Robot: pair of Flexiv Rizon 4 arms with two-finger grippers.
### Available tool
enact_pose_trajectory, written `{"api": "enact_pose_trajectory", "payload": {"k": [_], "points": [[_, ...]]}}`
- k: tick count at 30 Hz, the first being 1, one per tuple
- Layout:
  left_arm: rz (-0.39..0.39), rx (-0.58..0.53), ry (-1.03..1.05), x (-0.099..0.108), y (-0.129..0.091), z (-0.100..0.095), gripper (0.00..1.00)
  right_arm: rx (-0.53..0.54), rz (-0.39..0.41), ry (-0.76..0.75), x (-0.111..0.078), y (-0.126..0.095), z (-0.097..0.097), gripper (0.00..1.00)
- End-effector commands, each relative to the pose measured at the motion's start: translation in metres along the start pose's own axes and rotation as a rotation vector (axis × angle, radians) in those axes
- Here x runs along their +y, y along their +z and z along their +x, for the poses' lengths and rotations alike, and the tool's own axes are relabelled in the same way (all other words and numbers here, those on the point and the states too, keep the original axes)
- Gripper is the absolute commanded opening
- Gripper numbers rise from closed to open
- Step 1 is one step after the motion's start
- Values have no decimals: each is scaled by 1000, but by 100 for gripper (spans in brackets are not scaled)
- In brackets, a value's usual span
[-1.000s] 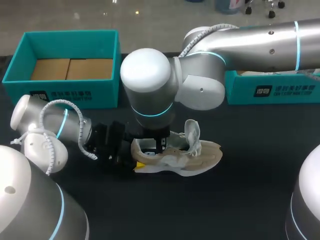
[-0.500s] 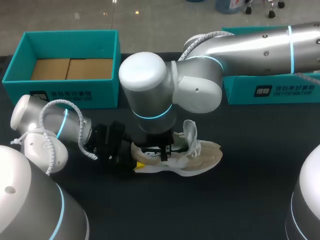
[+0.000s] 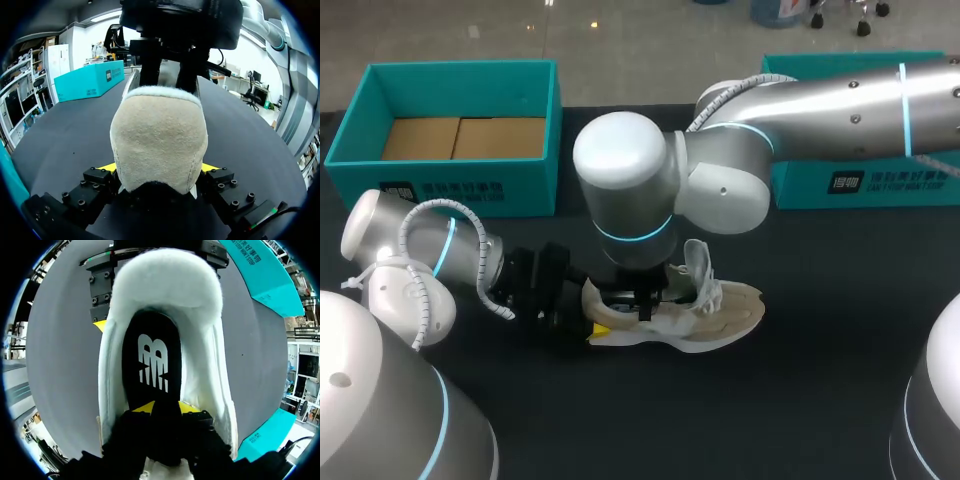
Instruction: Take the shoe out of the shoebox, open the shoe tongue, remove and reinsert the insole, then place the shoe into the shoebox
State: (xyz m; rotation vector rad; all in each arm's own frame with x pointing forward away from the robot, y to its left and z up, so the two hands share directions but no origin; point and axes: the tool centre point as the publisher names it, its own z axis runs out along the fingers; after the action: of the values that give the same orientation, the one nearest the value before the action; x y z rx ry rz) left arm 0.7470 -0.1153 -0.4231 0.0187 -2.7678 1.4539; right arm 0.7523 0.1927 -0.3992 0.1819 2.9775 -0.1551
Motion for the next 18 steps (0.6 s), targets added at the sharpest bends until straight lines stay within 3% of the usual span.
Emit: {"api": "enact_pose_trajectory", "payload": {"k": [1, 8, 18], "points": [[-3, -2, 0, 2, 2, 0, 0, -10, -10, 4, -2, 1, 0, 38], [-3, -2, 0, 2, 2, 0, 0, 10, -7, 5, 2, 16, -7, 40], [-3, -2, 0, 2, 2, 0, 0, 115, 23, -2, 4, 56, 5, 41]]}}
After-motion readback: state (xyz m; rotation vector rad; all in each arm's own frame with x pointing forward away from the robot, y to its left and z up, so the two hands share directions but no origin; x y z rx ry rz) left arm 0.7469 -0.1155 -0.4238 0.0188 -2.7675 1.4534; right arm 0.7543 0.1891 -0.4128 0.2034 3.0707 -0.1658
